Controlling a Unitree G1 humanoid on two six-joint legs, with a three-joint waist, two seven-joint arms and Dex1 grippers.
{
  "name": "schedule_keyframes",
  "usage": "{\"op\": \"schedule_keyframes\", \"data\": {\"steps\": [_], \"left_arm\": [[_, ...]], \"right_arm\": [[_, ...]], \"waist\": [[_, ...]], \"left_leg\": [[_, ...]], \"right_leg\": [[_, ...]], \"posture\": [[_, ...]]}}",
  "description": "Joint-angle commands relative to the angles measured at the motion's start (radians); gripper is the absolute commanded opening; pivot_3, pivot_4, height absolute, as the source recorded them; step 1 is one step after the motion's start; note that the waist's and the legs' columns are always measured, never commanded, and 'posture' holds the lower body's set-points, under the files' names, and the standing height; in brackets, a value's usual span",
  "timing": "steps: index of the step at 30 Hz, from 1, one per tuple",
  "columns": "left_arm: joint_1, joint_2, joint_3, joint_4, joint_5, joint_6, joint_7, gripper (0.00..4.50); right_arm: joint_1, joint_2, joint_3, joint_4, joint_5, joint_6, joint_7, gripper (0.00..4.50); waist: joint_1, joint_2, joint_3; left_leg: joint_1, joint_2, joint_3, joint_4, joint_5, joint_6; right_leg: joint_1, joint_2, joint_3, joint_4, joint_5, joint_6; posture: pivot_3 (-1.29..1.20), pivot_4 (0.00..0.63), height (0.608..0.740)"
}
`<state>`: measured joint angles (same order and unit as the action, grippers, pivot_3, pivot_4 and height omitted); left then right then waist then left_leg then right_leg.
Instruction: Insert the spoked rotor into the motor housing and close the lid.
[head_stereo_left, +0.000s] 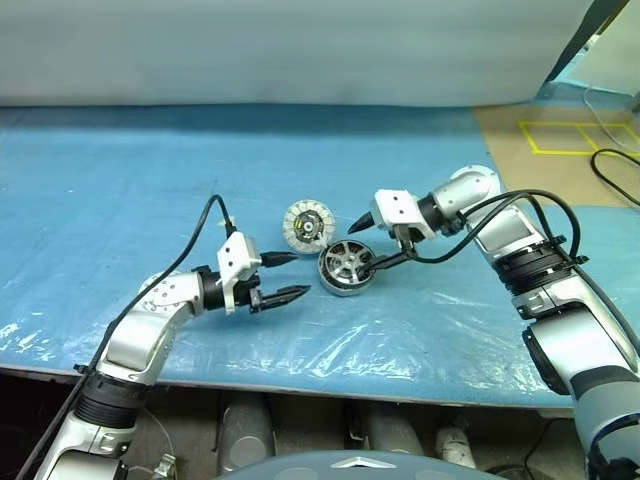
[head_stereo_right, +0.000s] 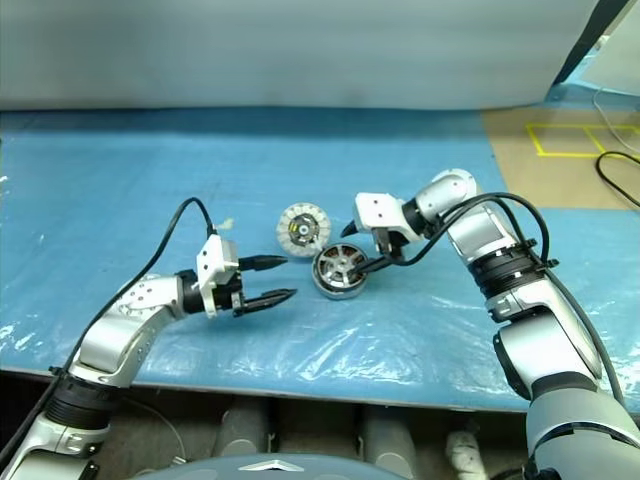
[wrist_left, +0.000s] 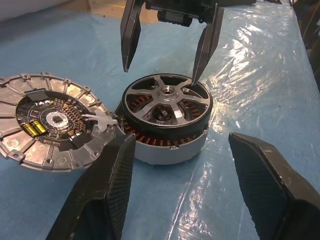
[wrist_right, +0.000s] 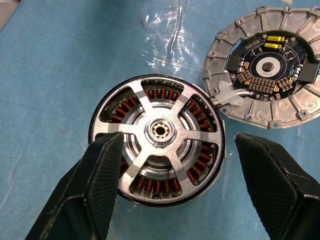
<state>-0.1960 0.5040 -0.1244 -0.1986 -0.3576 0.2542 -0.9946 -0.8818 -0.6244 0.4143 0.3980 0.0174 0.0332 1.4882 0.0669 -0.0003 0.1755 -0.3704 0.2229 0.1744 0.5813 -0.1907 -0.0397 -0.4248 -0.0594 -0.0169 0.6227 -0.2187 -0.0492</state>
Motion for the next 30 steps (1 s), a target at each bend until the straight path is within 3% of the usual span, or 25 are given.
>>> {"op": "schedule_keyframes", "data": {"steps": [1, 14, 17, 26, 27, 30], "left_arm": [[-0.011, -0.001, -0.005, -0.006, 0.004, -0.025, -0.002, 3.14], [-0.021, -0.009, -0.021, 0.014, 0.022, -0.044, -0.002, 3.14], [-0.020, -0.009, -0.022, 0.015, 0.023, -0.045, -0.002, 3.14], [-0.019, -0.012, -0.025, 0.020, 0.028, -0.053, 0.002, 3.14], [-0.019, -0.012, -0.025, 0.021, 0.028, -0.054, 0.002, 3.14], [-0.022, -0.013, -0.026, 0.024, 0.029, -0.056, 0.003, 3.14]], "right_arm": [[-0.010, 0.005, -0.017, -0.013, 0.002, -0.011, 0.010, 3.72], [0.021, -0.008, -0.013, -0.019, -0.022, -0.019, 0.035, 3.72], [0.022, -0.009, -0.014, -0.023, -0.021, -0.017, 0.037, 3.19], [0.035, -0.004, -0.003, -0.040, -0.029, -0.024, 0.034, 0.28], [0.036, -0.004, 0.000, -0.040, -0.033, -0.027, 0.032, 0.05], [0.038, -0.002, 0.004, -0.034, -0.043, -0.038, 0.027, 0.05]], "waist": [[0.000, 0.000, 0.000], [0.002, 0.000, 0.000], [0.001, 0.000, 0.000], [0.000, 0.000, 0.000], [0.000, 0.000, 0.000], [0.000, 0.000, 0.000]], "left_leg": [[0.000, 0.000, 0.000, 0.000, 0.000, 0.000], [0.000, 0.000, 0.000, 0.000, 0.000, 0.000], [0.000, 0.000, 0.000, 0.000, 0.000, 0.000], [0.000, 0.000, 0.000, 0.000, 0.000, 0.000], [0.000, 0.000, 0.000, 0.000, 0.000, 0.000], [0.001, 0.000, 0.000, 0.000, 0.000, 0.000]], "right_leg": [[0.000, 0.000, 0.000, 0.000, 0.000, 0.000], [0.000, 0.000, 0.000, 0.000, 0.000, 0.000], [0.000, 0.000, 0.000, 0.000, 0.000, 0.000], [0.000, 0.000, 0.000, 0.000, 0.000, 0.000], [0.000, 0.000, 0.000, 0.001, 0.000, 0.000], [0.000, 0.000, 0.000, 0.001, 0.000, 0.000]], "posture": [[0.00, 0.150, 0.740], [0.00, 0.150, 0.740], [0.00, 0.150, 0.740], [0.00, 0.150, 0.740], [0.00, 0.150, 0.740], [0.00, 0.150, 0.740]]}}
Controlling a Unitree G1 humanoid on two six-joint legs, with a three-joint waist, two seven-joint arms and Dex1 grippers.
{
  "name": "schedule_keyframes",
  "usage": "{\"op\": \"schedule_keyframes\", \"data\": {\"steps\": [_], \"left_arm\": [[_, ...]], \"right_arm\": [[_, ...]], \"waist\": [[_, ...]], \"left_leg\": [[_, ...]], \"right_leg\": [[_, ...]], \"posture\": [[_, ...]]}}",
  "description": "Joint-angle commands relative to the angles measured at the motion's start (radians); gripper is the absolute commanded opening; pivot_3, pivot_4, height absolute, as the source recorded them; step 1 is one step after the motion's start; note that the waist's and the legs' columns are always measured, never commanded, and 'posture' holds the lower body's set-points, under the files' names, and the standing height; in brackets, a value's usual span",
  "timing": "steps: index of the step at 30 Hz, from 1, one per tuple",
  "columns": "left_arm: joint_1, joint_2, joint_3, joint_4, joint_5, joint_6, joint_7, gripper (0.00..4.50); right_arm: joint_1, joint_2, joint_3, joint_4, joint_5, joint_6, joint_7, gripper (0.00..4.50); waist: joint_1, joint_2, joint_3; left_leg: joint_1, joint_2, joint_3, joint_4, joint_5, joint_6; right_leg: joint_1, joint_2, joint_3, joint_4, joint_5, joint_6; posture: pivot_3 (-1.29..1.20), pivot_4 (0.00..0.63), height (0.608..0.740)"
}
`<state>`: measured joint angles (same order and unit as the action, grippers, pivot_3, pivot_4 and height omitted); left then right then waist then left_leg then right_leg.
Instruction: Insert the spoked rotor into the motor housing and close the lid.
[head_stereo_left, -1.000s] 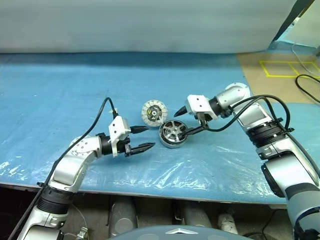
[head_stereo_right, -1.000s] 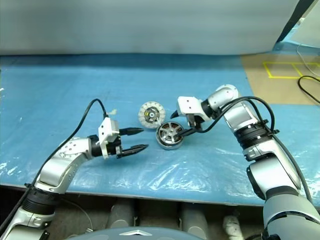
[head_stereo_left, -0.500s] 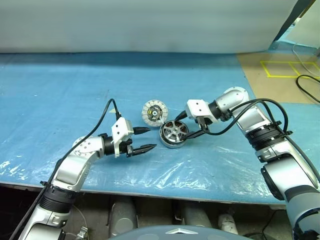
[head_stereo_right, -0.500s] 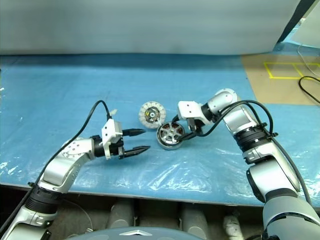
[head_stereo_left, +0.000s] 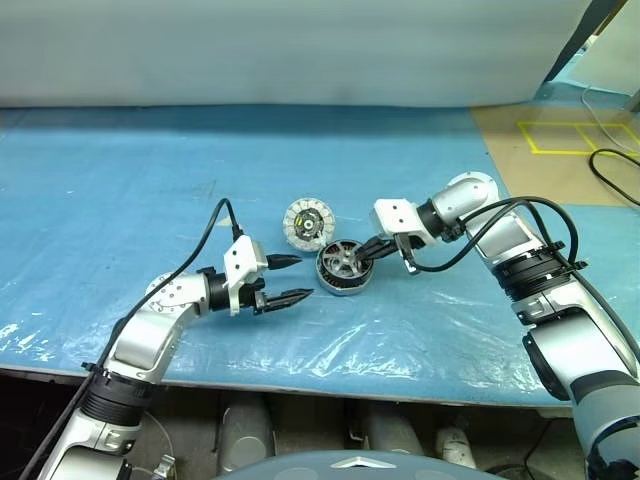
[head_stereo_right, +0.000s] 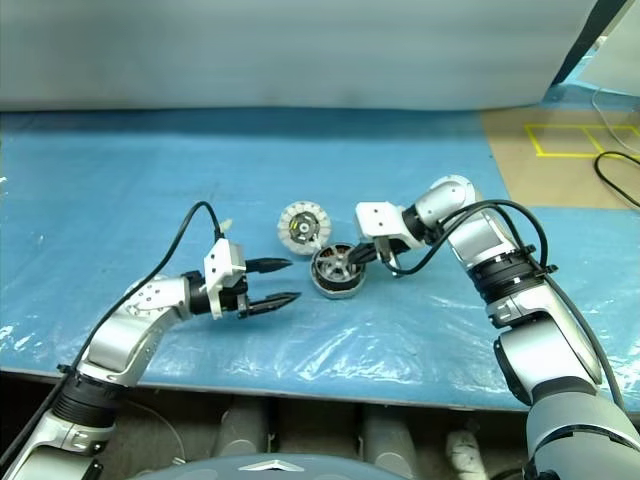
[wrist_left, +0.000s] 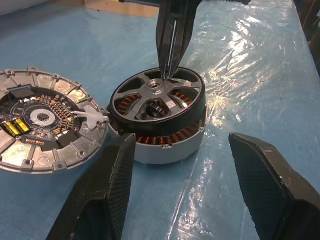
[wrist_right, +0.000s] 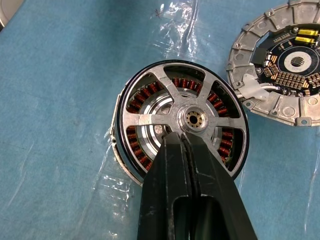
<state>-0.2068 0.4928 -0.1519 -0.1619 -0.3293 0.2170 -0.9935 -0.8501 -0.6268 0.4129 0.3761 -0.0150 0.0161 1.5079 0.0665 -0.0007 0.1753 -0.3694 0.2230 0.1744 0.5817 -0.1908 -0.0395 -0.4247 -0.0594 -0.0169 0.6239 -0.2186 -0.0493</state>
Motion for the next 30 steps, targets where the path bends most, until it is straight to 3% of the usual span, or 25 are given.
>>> {"op": "schedule_keyframes", "data": {"steps": [1, 23, 28, 30], "left_arm": [[-0.012, -0.002, 0.002, -0.013, 0.000, -0.019, 0.001, 3.14], [-0.022, -0.009, 0.001, 0.006, 0.001, -0.025, 0.008, 3.14], [-0.027, -0.008, 0.000, 0.010, 0.002, -0.026, 0.007, 3.14], [-0.031, -0.008, 0.000, 0.011, -0.002, -0.023, 0.002, 3.14]], "right_arm": [[0.008, 0.002, 0.005, -0.013, -0.012, -0.020, 0.008, 0.05], [0.043, 0.029, -0.031, -0.158, 0.062, 0.144, -0.015, 0.05], [-0.019, 0.027, -0.093, -0.239, 0.194, 0.347, 0.042, 0.05], [-0.032, 0.014, -0.091, -0.260, 0.204, 0.339, 0.064, 0.22]], "waist": [[0.000, 0.000, 0.000], [0.002, 0.000, 0.000], [0.002, 0.000, 0.000], [0.001, 0.000, 0.000]], "left_leg": [[0.000, 0.000, 0.000, 0.000, 0.000, 0.000], [0.000, 0.000, 0.000, 0.000, 0.000, 0.000], [0.000, 0.000, 0.000, 0.000, 0.000, 0.000], [0.000, 0.000, 0.000, 0.000, 0.000, 0.000]], "right_leg": [[0.000, 0.000, 0.000, 0.000, 0.000, 0.000], [0.000, 0.000, 0.000, 0.000, 0.000, 0.000], [0.000, 0.000, 0.000, 0.000, 0.000, 0.000], [0.000, 0.000, 0.000, 0.000, 0.000, 0.000]], "posture": [[0.00, 0.150, 0.740], [0.00, 0.150, 0.740], [0.00, 0.150, 0.740], [0.00, 0.150, 0.740]]}}
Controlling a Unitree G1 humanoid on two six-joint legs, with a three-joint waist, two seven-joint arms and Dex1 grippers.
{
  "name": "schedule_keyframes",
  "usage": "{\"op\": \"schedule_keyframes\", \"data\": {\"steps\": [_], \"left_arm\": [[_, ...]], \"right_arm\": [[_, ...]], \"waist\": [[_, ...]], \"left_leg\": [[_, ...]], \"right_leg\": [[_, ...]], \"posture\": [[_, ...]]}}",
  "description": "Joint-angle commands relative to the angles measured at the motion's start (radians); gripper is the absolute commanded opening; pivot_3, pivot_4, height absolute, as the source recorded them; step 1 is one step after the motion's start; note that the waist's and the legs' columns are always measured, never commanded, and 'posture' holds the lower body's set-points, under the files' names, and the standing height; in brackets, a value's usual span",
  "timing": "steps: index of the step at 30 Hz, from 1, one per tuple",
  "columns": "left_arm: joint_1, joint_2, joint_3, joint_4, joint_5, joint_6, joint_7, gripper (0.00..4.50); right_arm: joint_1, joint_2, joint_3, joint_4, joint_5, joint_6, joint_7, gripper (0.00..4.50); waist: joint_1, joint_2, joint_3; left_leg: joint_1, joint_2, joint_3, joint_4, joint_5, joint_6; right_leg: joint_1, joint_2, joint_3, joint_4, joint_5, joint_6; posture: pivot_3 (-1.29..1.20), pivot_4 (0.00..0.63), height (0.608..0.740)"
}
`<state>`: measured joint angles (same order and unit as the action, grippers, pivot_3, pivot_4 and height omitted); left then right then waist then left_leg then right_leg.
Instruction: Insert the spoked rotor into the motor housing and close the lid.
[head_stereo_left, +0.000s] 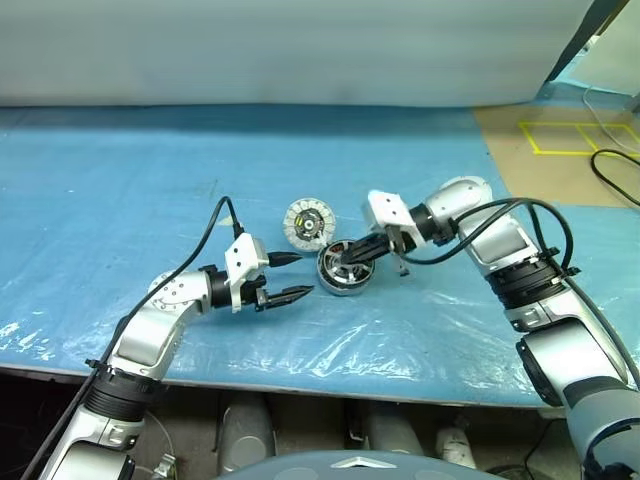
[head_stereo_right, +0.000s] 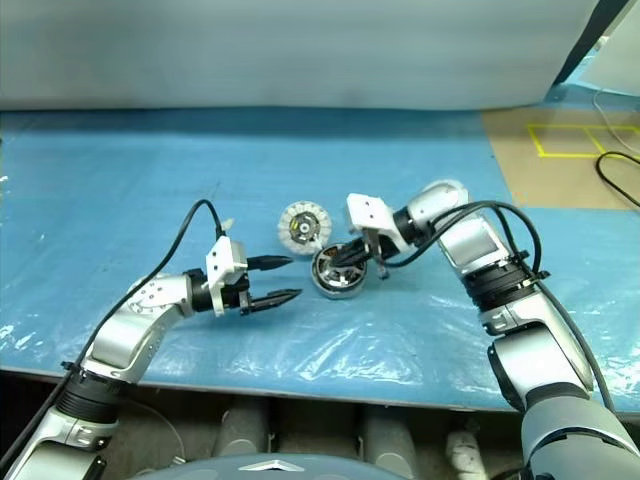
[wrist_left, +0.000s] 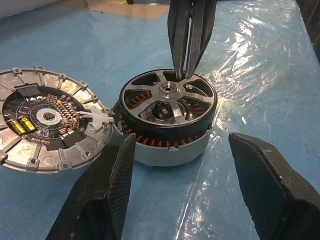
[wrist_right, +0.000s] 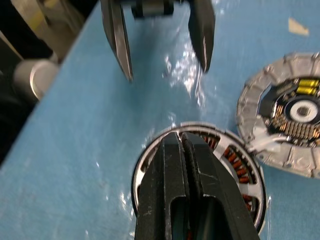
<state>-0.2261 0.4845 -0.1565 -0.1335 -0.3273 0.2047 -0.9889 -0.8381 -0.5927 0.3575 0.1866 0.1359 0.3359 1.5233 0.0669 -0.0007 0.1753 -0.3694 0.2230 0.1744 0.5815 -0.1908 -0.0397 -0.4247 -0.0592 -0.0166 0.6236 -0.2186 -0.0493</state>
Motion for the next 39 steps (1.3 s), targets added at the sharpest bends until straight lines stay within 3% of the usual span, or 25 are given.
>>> {"op": "schedule_keyframes", "data": {"steps": [1, 8, 27, 39], "left_arm": [[-0.014, 0.001, 0.005, -0.017, -0.010, -0.006, -0.007, 3.14], [-0.019, -0.002, -0.003, -0.007, 0.000, -0.016, -0.010, 3.14], [-0.003, -0.028, -0.015, -0.019, 0.018, -0.024, 0.020, 3.14], [0.000, -0.032, -0.022, -0.018, 0.030, -0.029, 0.024, 3.14]], "right_arm": [[-0.047, -0.035, -0.022, -0.068, 0.042, -0.010, 0.065, 0.43], [-0.089, -0.056, 0.067, 0.061, -0.048, -0.173, 0.087, 2.51], [-0.212, -0.062, 0.250, 0.319, -0.087, -0.345, 0.091, 2.51], [-0.195, -0.043, 0.264, 0.354, -0.121, -0.377, 0.091, 2.51]], "waist": [[0.002, 0.000, 0.000], [0.002, 0.000, 0.000], [0.001, 0.000, 0.000], [0.001, 0.000, 0.000]], "left_leg": [[0.000, 0.000, 0.000, 0.000, 0.000, 0.000], [0.000, -0.001, 0.000, 0.000, 0.000, 0.000], [-0.001, 0.000, 0.000, 0.000, 0.000, 0.000], [-0.001, 0.000, 0.000, 0.001, 0.000, 0.001]], "right_leg": [[0.000, 0.000, 0.000, 0.000, 0.000, 0.000], [0.000, -0.001, 0.000, 0.000, 0.000, 0.000], [0.000, 0.000, 0.000, 0.000, 0.000, 0.000], [0.000, 0.000, 0.000, 0.000, 0.000, 0.000]], "posture": [[0.00, 0.150, 0.740], [0.00, 0.150, 0.740], [0.00, 0.150, 0.740], [0.00, 0.150, 0.740]]}}
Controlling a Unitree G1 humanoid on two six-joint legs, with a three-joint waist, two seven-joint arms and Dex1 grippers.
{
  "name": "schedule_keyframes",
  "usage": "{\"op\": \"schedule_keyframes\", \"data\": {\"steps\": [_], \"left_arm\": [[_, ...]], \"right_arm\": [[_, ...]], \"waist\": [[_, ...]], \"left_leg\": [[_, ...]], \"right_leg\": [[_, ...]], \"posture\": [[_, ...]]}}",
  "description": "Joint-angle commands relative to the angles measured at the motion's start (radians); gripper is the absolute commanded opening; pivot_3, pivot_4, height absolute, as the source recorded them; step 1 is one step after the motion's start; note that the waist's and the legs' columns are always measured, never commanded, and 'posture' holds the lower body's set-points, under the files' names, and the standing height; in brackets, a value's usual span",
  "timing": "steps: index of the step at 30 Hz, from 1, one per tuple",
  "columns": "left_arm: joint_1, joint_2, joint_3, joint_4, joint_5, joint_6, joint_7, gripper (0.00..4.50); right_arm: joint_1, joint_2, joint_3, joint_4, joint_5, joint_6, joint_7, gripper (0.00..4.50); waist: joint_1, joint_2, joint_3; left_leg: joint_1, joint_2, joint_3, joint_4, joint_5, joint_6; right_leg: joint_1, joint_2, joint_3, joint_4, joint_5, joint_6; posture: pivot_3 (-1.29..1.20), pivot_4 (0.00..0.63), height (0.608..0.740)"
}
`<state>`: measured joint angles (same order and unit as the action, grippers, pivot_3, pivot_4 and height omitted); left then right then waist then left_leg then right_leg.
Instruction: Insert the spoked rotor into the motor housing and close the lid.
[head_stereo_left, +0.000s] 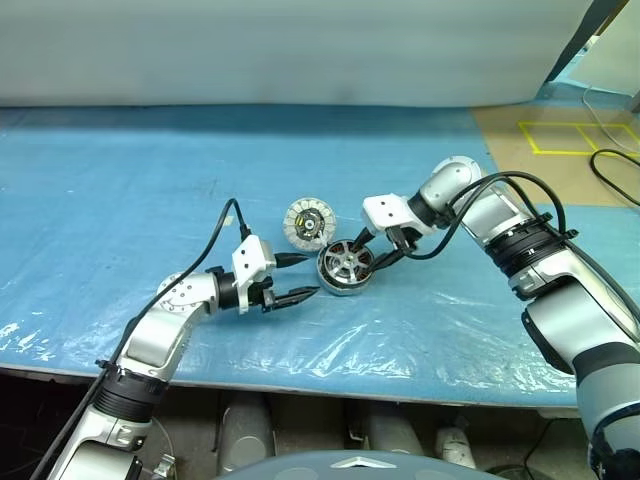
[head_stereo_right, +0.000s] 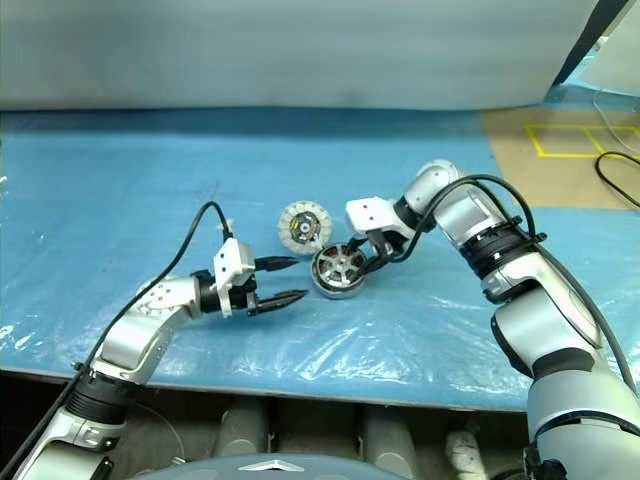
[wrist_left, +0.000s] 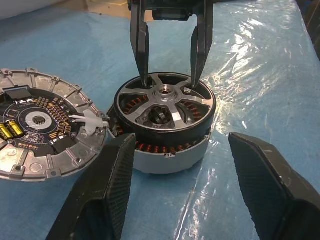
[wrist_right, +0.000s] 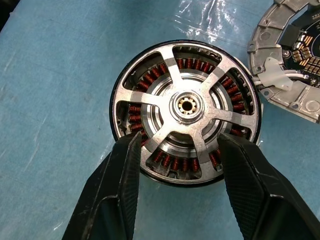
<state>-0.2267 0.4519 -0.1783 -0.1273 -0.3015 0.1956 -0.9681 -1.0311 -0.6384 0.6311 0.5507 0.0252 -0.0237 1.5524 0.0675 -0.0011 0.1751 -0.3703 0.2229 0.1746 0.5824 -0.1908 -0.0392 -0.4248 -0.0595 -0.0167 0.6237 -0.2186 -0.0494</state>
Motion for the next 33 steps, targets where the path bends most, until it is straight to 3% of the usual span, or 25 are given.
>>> {"op": "schedule_keyframes", "data": {"steps": [1, 6, 12, 33], "left_arm": [[0.000, 0.001, -0.001, -0.021, 0.005, -0.022, 0.003, 3.14], [-0.001, 0.000, -0.002, -0.016, 0.009, -0.025, 0.002, 3.14], [-0.006, -0.003, -0.003, -0.012, 0.013, -0.028, 0.003, 3.14], [-0.016, -0.005, -0.006, -0.002, 0.013, -0.028, -0.002, 3.14]], "right_arm": [[0.002, 0.008, -0.013, -0.013, -0.014, -0.014, 0.062, 2.51], [0.008, 0.021, -0.018, -0.021, -0.029, -0.013, 0.062, 2.51], [0.016, 0.022, -0.019, -0.037, -0.035, -0.019, 0.062, 1.05], [0.017, 0.045, -0.054, -0.082, -0.040, 0.012, 0.056, 1.01]], "waist": [[0.000, 0.000, 0.000], [0.000, 0.000, 0.000], [0.000, -0.001, 0.000], [0.000, -0.001, 0.000]], "left_leg": [[0.000, 0.000, 0.000, 0.000, 0.000, 0.000], [0.000, 0.000, 0.000, 0.000, 0.000, 0.000], [0.000, 0.000, 0.000, 0.000, 0.000, 0.000], [0.000, 0.000, 0.000, 0.000, 0.000, 0.000]], "right_leg": [[0.000, 0.000, 0.000, 0.000, 0.000, 0.000], [0.000, 0.000, 0.000, 0.000, 0.000, 0.000], [0.000, 0.000, 0.000, 0.000, 0.000, 0.000], [0.000, 0.000, 0.000, 0.000, 0.000, 0.000]], "posture": [[0.00, 0.150, 0.740], [0.00, 0.150, 0.740], [0.00, 0.150, 0.740], [0.00, 0.150, 0.740]]}}
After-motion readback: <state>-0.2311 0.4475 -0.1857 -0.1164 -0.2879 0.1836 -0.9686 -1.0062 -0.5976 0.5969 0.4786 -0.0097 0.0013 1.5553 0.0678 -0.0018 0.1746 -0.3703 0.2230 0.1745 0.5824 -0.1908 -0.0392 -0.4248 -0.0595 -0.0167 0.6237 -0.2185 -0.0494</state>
